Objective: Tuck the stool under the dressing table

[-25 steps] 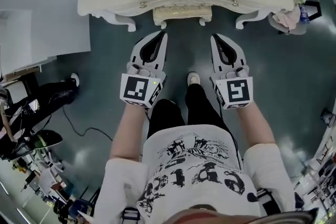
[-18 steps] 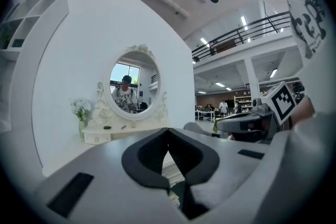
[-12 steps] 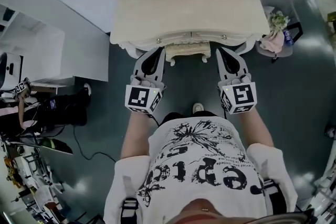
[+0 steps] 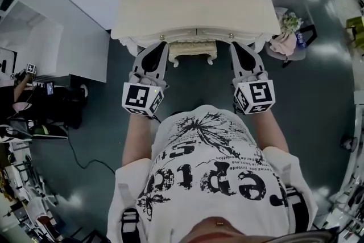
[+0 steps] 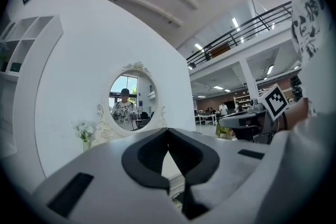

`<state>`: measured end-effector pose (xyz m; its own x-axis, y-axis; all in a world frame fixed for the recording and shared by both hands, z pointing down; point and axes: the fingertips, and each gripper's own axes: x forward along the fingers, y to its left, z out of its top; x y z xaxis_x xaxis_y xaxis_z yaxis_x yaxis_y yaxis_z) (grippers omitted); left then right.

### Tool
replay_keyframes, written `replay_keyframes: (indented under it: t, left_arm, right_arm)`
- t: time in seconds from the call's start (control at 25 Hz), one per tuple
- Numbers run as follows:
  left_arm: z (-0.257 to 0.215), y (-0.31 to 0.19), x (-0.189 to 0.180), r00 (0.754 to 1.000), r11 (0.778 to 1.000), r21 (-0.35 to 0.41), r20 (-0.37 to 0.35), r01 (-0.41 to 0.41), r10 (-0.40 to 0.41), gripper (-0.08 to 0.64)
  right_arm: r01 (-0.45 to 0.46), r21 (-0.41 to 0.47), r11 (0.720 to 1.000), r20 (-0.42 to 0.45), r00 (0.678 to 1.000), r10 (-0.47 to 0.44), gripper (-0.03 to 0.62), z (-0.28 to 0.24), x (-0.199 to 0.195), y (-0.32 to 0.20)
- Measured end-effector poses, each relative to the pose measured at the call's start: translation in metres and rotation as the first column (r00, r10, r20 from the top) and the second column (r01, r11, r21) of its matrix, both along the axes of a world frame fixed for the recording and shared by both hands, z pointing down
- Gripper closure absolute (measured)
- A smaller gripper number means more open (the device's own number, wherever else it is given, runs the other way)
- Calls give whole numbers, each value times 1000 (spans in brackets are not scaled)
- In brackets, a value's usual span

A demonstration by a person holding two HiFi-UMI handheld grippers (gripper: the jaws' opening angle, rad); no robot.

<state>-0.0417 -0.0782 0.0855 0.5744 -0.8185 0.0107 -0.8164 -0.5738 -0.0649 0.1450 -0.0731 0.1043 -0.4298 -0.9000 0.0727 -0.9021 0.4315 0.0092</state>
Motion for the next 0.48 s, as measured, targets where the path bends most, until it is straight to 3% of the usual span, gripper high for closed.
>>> replay_keyframes:
  t: [0.48]
  left_arm:
    - [6,8,15,1000,999,-35,17,0,1,540]
  right_arm:
    - [23,8,1000,-12,1000,-23,575,6,7,13]
